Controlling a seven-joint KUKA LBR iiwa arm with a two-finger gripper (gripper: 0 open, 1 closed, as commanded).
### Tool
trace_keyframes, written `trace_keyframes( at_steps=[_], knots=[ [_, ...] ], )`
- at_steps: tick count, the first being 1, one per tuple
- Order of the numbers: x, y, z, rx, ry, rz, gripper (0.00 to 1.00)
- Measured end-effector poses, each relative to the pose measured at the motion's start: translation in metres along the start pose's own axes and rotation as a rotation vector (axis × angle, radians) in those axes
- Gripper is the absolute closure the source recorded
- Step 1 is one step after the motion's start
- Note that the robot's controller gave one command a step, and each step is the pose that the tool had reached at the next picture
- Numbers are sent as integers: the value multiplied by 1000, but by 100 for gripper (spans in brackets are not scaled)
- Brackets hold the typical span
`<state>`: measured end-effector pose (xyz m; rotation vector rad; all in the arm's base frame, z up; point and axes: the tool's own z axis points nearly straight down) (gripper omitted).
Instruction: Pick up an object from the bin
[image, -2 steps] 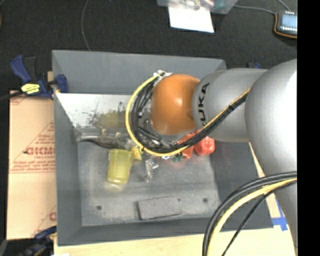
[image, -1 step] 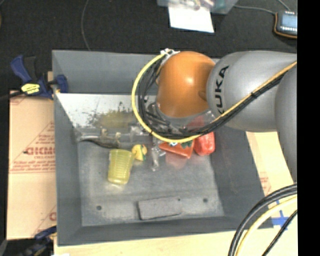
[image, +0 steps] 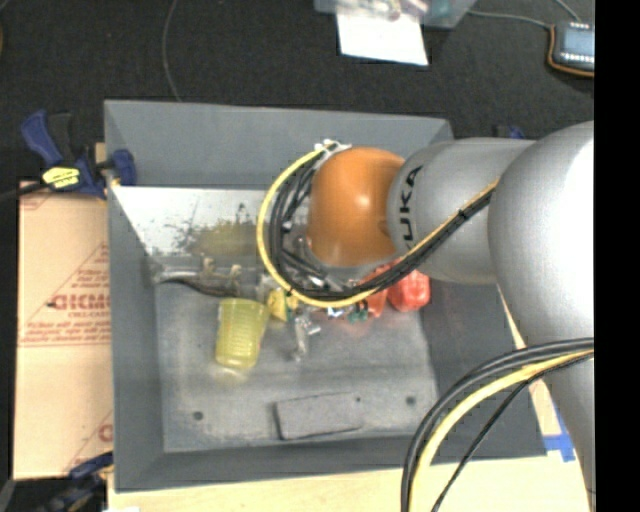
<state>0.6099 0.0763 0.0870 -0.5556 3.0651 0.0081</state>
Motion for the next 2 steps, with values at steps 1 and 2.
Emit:
trace_keyframes(
  at_steps=[1,2],
  knots=[
    [-8,2,20,-2,8,8,0],
    [-27,33,13,2,-8,-330,100]
  ],
)
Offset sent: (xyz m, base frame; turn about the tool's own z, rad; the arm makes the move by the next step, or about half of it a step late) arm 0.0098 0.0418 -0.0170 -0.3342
